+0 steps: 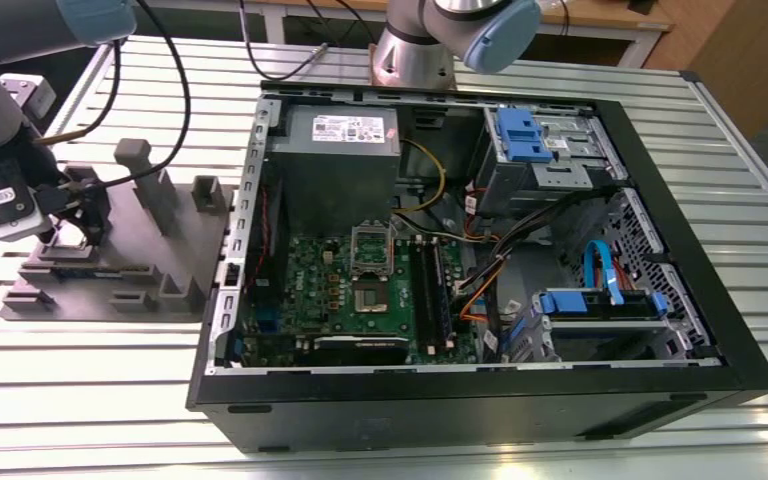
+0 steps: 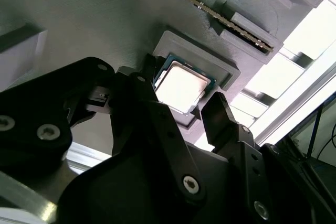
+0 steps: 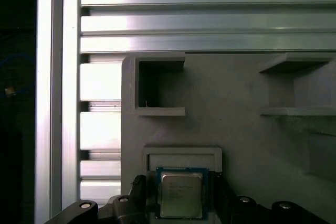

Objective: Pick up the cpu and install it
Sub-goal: 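Pick up the cpu and move it towards the insertion slot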

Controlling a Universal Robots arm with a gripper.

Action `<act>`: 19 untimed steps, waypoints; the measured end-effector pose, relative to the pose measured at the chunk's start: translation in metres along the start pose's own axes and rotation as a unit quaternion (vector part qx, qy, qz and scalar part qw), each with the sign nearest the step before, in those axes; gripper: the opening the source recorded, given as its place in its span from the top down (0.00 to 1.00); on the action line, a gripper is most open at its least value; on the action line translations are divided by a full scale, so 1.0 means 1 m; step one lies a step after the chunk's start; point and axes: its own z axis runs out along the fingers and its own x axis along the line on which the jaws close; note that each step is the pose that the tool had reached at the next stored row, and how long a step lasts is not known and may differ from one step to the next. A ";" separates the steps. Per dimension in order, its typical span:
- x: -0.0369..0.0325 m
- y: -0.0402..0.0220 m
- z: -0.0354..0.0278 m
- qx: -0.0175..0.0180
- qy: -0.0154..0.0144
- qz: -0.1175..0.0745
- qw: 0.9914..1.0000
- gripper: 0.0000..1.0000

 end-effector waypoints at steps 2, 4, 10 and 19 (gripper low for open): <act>0.0000 0.0000 -0.0009 0.000 0.000 0.000 1.000 0.38; 0.0000 0.0001 -0.0013 0.000 0.000 0.000 1.000 0.38; 0.0000 0.0001 -0.0023 0.000 0.000 0.000 1.000 0.38; 0.0001 0.0001 -0.0024 0.000 0.000 0.000 1.000 0.46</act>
